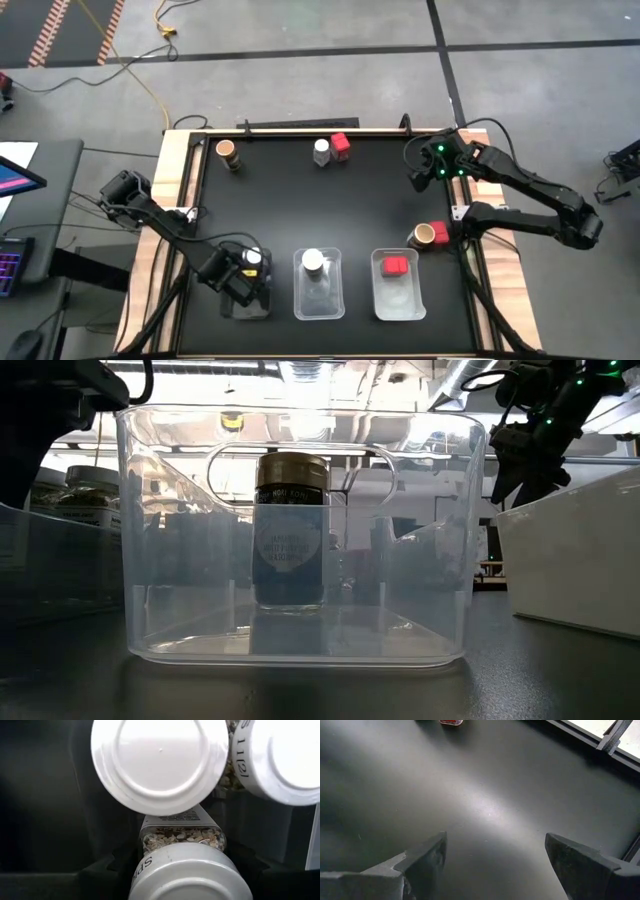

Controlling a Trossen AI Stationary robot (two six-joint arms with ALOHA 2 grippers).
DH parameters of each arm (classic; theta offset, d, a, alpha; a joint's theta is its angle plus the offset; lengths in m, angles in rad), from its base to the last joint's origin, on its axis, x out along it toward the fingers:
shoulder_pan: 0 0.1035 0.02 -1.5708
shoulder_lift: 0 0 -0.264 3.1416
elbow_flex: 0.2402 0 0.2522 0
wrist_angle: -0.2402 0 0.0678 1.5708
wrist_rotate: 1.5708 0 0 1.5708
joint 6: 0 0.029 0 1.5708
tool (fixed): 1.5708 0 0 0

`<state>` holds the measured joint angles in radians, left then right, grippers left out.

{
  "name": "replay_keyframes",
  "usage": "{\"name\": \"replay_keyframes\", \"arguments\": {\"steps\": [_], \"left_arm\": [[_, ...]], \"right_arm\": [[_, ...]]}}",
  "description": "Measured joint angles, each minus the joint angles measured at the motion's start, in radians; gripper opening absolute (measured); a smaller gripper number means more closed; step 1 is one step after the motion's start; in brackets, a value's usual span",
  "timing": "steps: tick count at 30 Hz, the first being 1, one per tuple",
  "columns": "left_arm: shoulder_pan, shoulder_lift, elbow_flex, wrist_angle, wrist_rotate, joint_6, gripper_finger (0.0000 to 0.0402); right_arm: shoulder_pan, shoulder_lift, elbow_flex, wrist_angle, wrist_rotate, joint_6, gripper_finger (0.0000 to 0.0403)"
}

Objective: Sort spices by type
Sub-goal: Put the left white seasoning bottle into the black bin

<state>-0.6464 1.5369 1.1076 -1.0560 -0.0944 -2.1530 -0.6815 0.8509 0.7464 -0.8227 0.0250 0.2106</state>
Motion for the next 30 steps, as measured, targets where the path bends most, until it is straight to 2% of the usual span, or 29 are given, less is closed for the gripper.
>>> {"name": "replay_keyframes", "arguments": {"steps": [14,30], "left_arm": [[0.000,0.000,0.000,0.007,0.014,0.018,0.0202],[0.000,0.000,0.001,0.009,0.014,0.006,0.0221]], "right_arm": [[0.000,0.000,0.000,0.000,0.000,-0.002,0.0363],[0.000,0.000,0.000,-0.001,0.000,-0.001,0.0363]]}}
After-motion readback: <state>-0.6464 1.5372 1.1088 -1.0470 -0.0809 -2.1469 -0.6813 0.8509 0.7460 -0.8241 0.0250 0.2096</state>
